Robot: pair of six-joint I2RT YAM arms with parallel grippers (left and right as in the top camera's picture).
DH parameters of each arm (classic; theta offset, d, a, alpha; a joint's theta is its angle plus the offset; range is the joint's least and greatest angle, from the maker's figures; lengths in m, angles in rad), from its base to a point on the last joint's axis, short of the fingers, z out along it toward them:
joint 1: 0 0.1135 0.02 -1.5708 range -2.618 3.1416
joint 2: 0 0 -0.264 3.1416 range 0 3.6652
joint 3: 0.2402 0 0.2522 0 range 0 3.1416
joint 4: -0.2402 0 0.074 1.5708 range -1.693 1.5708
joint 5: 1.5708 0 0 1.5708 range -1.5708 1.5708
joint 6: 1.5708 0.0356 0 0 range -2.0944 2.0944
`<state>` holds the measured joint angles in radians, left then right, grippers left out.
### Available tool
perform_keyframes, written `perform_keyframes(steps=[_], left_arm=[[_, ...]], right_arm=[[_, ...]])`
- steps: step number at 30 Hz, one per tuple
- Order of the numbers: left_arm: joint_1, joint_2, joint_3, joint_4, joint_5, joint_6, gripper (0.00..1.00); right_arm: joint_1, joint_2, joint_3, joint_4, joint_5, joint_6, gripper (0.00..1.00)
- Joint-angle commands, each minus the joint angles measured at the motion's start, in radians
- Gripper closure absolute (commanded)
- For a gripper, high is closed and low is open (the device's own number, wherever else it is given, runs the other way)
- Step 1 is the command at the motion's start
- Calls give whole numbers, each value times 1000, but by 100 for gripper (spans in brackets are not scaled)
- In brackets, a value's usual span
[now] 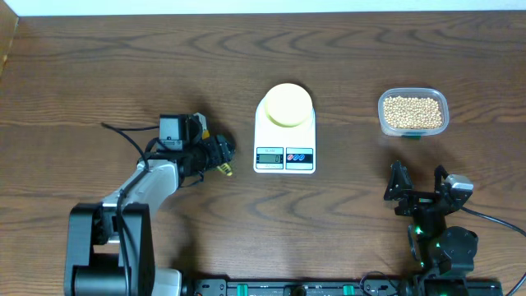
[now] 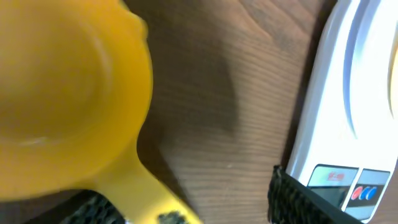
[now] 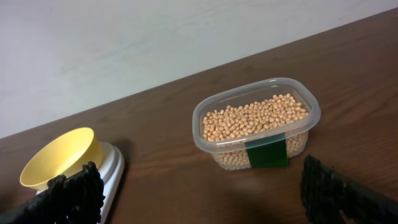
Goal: Scoop item into bowl and weigh 50g on scale
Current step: 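Reach the left gripper to the yellow scoop handle and grasp it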
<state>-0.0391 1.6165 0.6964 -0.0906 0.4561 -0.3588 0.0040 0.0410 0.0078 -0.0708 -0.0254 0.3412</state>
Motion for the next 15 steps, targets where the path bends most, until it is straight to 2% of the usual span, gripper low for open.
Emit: perform_keyframes(steps=[1,7,11,13,15], left_arm=[[2,93,-39,-27,-30,6,31],[2,102,-39,-18,-39,6,42],[2,102,-39,-16,-77,2,42],[11,102,-39,-16,-83,4,34],[40,102,-39,-24,-83,32,33]], right_arm=[[10,-3,-2,-4,8,10,1],[10,-3,-2,-4,8,10,1],[10,-3,-2,-4,8,10,1],[10,-3,-2,-4,8,10,1],[10,-3,-2,-4,8,10,1]])
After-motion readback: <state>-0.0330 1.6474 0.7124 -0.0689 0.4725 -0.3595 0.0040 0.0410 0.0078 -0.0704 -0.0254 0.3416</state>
